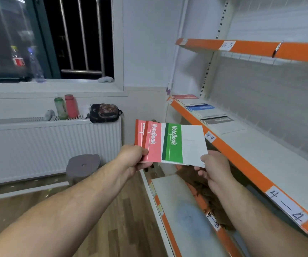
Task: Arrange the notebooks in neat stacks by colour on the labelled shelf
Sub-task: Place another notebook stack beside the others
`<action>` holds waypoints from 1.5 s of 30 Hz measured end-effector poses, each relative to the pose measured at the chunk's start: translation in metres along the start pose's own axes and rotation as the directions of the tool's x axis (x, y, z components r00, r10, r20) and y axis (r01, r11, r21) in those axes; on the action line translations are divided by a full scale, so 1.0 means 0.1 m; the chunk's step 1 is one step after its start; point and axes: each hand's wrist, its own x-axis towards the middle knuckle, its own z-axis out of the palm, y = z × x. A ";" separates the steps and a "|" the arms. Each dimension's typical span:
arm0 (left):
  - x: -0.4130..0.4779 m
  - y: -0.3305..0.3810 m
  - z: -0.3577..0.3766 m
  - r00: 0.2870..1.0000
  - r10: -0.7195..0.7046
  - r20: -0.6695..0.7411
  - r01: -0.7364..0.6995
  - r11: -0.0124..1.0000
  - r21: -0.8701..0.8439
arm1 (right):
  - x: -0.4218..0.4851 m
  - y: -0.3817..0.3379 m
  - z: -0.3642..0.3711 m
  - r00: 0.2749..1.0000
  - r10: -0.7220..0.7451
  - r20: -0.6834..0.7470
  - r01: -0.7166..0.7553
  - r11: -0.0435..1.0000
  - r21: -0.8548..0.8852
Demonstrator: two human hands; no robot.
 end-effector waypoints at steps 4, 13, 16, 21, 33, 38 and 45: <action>0.55 0.20 0.02 0.999 -0.033 0.027 0.034 0.999 -0.014 | 0.37 -0.14 0.29 1.000 0.025 -0.013 -0.025 1.000 0.010; 1.92 0.63 0.47 0.998 -0.035 0.052 0.034 0.999 0.009 | 1.74 -0.34 0.66 0.998 0.043 -0.053 -0.041 0.998 0.039; 2.39 0.85 0.70 0.999 -0.028 0.036 0.027 0.999 0.028 | 2.31 -0.45 0.73 0.997 0.044 -0.057 -0.042 0.998 0.044; 3.01 1.24 1.19 0.996 -0.004 0.085 0.000 0.999 0.047 | 3.05 -0.69 0.70 0.999 0.017 -0.041 -0.016 1.000 0.025; 4.34 1.53 2.03 0.956 -0.053 0.288 -0.005 0.981 0.196 | 4.24 -0.77 0.63 0.960 0.091 -0.264 -0.071 0.994 0.086; 4.97 1.76 2.29 0.907 -0.074 0.414 -0.039 0.965 0.258 | 4.64 -0.86 0.79 0.910 0.121 -0.397 -0.062 0.986 0.157; 5.83 2.15 2.58 0.813 -0.127 0.569 -0.142 0.903 0.405 | 5.11 -1.01 1.10 0.818 0.111 -0.564 -0.004 0.982 0.188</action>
